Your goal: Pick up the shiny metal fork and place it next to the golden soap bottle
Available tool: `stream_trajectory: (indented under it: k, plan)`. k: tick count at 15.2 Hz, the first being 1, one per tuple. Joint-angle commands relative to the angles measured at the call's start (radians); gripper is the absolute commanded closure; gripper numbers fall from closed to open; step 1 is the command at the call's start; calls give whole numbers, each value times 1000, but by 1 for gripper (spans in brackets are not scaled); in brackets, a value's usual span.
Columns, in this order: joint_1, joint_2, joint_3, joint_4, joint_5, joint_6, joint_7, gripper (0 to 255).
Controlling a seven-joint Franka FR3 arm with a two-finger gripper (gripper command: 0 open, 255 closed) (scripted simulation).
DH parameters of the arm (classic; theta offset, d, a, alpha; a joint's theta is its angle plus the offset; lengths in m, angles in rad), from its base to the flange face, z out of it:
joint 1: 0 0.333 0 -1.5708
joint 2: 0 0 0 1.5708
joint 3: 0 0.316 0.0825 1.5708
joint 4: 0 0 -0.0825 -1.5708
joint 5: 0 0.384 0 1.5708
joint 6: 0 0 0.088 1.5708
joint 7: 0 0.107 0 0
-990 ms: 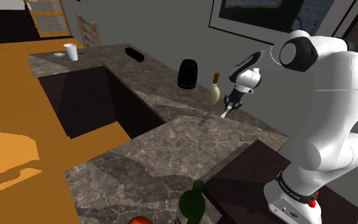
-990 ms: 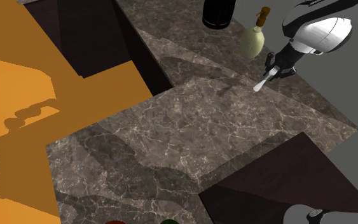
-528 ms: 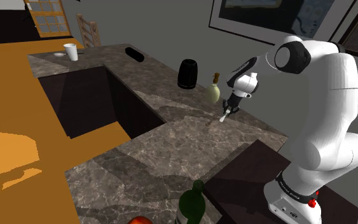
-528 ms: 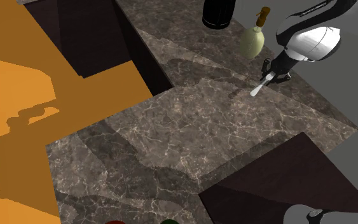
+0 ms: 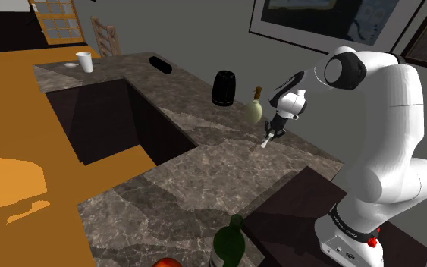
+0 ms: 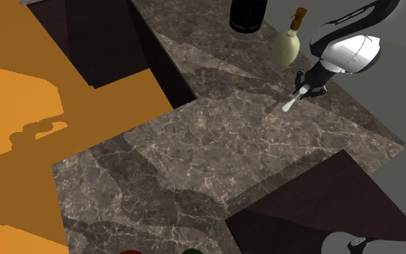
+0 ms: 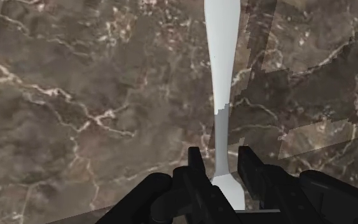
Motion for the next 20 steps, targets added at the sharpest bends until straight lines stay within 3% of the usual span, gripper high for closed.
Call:
stream_trajectory:
  k: [1, 2, 3, 8, 12, 20]
  plan:
    - [0, 0, 0, 0, 0, 0, 0, 255]
    - [0, 0, 0, 0, 0, 0, 0, 255]
    - [0, 0, 0, 0, 0, 0, 0, 0]
    - [0, 0, 0, 0, 0, 0, 0, 0]
    - [-1, -90, -29, -5, -36, -87, 22, 0]
    - [-1, -90, -29, -5, -36, -87, 22, 0]
